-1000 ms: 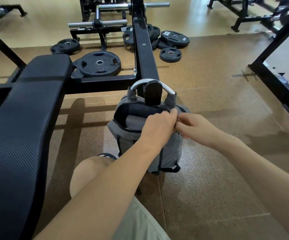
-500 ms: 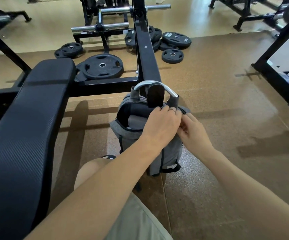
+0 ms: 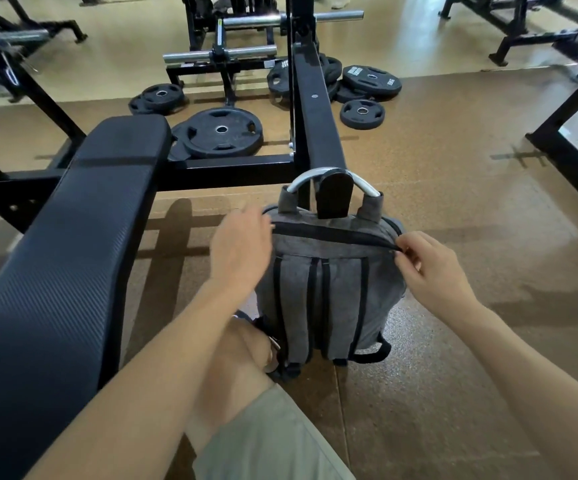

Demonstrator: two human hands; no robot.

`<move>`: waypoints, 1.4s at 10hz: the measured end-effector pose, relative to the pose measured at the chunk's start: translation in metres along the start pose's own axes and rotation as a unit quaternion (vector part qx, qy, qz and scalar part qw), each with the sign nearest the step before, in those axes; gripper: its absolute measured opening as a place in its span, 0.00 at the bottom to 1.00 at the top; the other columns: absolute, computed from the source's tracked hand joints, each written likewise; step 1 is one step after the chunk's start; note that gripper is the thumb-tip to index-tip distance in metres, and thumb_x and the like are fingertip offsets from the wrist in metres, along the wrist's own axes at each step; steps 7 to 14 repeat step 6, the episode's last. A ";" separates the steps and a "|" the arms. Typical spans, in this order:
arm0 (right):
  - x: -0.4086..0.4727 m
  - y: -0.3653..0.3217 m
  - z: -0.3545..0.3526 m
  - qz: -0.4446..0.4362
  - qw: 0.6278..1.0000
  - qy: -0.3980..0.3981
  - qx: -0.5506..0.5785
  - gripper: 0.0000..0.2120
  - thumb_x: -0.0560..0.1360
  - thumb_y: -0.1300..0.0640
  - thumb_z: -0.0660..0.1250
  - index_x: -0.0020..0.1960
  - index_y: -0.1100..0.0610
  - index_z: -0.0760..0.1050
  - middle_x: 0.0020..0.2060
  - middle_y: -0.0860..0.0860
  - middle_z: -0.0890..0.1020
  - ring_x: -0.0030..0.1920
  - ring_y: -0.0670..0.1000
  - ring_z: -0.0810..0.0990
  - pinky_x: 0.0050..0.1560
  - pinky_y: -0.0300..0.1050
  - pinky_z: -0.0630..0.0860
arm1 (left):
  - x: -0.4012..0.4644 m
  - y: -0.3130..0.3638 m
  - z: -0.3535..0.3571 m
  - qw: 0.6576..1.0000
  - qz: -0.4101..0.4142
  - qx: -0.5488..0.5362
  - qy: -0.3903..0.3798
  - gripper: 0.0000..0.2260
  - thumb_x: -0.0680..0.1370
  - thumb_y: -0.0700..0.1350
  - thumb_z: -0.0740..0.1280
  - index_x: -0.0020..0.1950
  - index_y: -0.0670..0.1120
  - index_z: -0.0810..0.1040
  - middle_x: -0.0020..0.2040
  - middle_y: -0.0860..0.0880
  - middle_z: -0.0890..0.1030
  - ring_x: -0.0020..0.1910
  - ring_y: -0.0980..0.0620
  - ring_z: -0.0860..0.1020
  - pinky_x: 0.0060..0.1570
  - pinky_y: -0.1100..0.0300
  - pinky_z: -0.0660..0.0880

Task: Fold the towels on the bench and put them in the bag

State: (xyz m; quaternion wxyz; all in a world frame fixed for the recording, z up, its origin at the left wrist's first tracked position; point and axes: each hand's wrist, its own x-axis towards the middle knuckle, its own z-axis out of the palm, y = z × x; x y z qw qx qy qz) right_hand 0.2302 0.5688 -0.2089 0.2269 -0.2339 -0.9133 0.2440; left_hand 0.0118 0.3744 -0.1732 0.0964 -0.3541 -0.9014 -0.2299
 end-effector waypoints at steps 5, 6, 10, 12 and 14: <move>0.014 -0.047 -0.024 0.137 0.990 0.005 0.029 0.09 0.77 0.66 0.66 0.54 0.54 0.75 0.48 0.50 0.81 0.48 0.50 0.79 0.57 0.55 0.79 | -0.009 -0.071 0.002 0.935 -0.221 -0.153 -0.230 0.12 0.84 0.51 0.61 0.57 0.42 0.75 0.52 0.48 0.78 0.51 0.47 0.76 0.51 0.55 0.70; 0.022 -0.096 -0.066 0.096 0.965 0.110 0.217 0.06 0.80 0.58 0.68 0.56 0.53 0.76 0.50 0.50 0.83 0.50 0.47 0.82 0.57 0.46 0.80 | -0.006 -0.054 -0.053 0.963 -0.110 -0.222 -0.103 0.14 0.83 0.50 0.66 0.65 0.45 0.73 0.56 0.54 0.77 0.53 0.56 0.77 0.55 0.58 0.74; 0.022 -0.096 -0.066 0.096 0.965 0.110 0.217 0.06 0.80 0.58 0.68 0.56 0.53 0.76 0.50 0.50 0.83 0.50 0.47 0.82 0.57 0.46 0.80 | -0.006 -0.054 -0.053 0.963 -0.110 -0.222 -0.103 0.14 0.83 0.50 0.66 0.65 0.45 0.73 0.56 0.54 0.77 0.53 0.56 0.77 0.55 0.58 0.74; 0.022 -0.096 -0.066 0.096 0.965 0.110 0.217 0.06 0.80 0.58 0.68 0.56 0.53 0.76 0.50 0.50 0.83 0.50 0.47 0.82 0.57 0.46 0.80 | -0.006 -0.054 -0.053 0.963 -0.110 -0.222 -0.103 0.14 0.83 0.50 0.66 0.65 0.45 0.73 0.56 0.54 0.77 0.53 0.56 0.77 0.55 0.58 0.74; 0.022 -0.096 -0.066 0.096 0.965 0.110 0.217 0.06 0.80 0.58 0.68 0.56 0.53 0.76 0.50 0.50 0.83 0.50 0.47 0.82 0.57 0.46 0.80 | -0.006 -0.054 -0.053 0.963 -0.110 -0.222 -0.103 0.14 0.83 0.50 0.66 0.65 0.45 0.73 0.56 0.54 0.77 0.53 0.56 0.77 0.55 0.58 0.74</move>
